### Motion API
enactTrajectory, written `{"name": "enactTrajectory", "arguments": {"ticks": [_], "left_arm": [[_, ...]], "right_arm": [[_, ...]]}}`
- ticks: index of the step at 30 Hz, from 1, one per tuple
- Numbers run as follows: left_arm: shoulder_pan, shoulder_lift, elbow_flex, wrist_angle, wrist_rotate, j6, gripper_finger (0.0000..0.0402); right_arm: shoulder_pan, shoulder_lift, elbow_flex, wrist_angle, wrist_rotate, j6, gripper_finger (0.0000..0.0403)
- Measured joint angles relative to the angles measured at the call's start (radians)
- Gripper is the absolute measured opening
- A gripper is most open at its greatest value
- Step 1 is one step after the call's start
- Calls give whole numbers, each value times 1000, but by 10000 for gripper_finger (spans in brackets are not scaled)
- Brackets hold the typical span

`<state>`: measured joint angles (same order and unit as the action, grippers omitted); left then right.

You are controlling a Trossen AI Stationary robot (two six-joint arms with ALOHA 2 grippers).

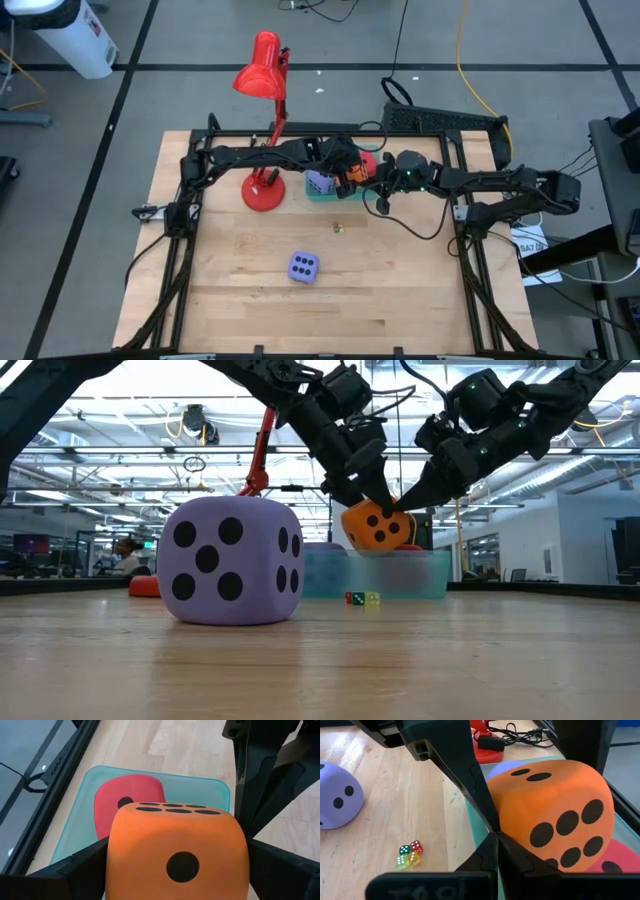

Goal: Pick & Place Dice
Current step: Put the large orange die into the green bin

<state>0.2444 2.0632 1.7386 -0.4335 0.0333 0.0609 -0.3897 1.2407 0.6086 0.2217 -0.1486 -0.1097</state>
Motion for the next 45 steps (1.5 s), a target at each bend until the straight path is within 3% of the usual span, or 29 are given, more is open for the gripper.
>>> {"name": "enactTrajectory", "arguments": {"ticks": [41,45], "left_arm": [[22,-1,0,25,82,-213,400],[27,-1,2,111,112,-249,400]], "right_arm": [[-11,1,0,-21,20,-7,0],[-10,5,-1,-39,17,-7,0]]}}
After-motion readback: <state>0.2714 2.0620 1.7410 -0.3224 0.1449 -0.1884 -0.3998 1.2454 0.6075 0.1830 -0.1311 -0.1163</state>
